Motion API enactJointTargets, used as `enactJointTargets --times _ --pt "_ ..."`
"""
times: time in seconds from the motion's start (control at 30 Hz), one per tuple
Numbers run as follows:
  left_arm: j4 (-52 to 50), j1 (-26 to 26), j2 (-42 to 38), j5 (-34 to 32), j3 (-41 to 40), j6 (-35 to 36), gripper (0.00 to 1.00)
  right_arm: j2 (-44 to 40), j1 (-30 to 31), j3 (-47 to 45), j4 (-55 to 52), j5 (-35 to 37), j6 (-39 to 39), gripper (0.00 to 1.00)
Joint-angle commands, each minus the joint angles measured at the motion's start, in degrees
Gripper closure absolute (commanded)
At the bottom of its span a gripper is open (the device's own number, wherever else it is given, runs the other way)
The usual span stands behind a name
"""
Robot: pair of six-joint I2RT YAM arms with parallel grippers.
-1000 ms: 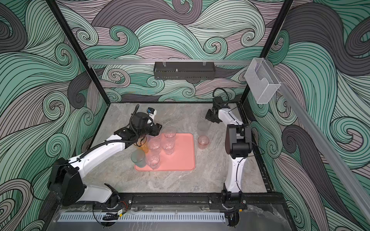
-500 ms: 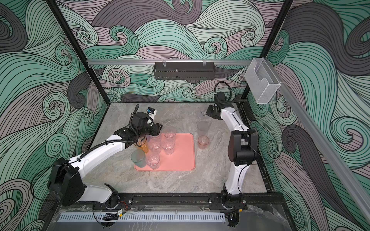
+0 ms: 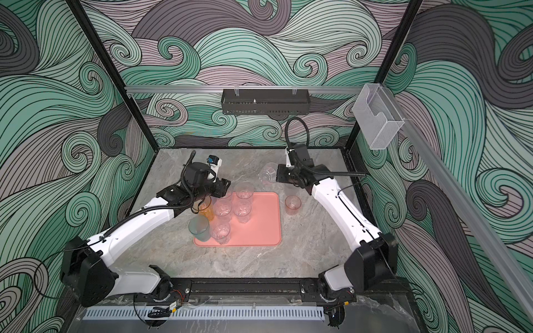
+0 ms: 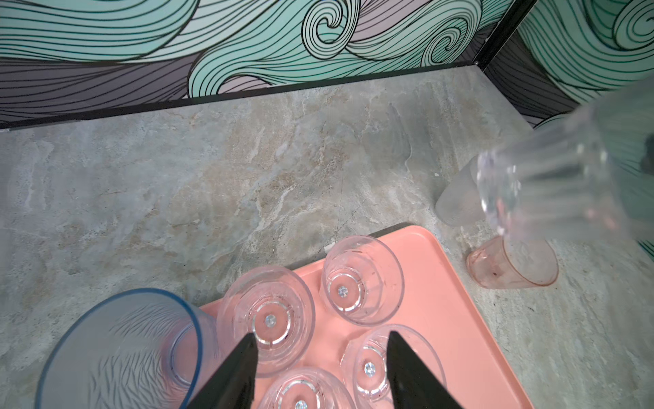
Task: Place the glasses into the tray
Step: Pick up the glass from the top-right of the table, then place the glass on the tray.
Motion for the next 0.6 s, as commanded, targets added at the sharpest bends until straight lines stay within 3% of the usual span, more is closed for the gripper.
enactJointTargets --times 0.0,0.27,0.57 --pt "-1.84 -0.27 -4.47 -0.56 -1.71 0.62 0.4 -4.89 4.23 -4.87 -4.29 3.26 1.43 1.0" --pt "-0.58 -1.01 -8.19 -0.01 -6.06 -3.23 0.4 -12.08 17.88 -16.54 -8.9 10.16 6.7 1.0" --pt "0.76 -1.5 -9.98 -4.45 -10.77 -6.23 0.39 -5.22 27.64 -16.2 -4.67 16.26 7.27 1.0"
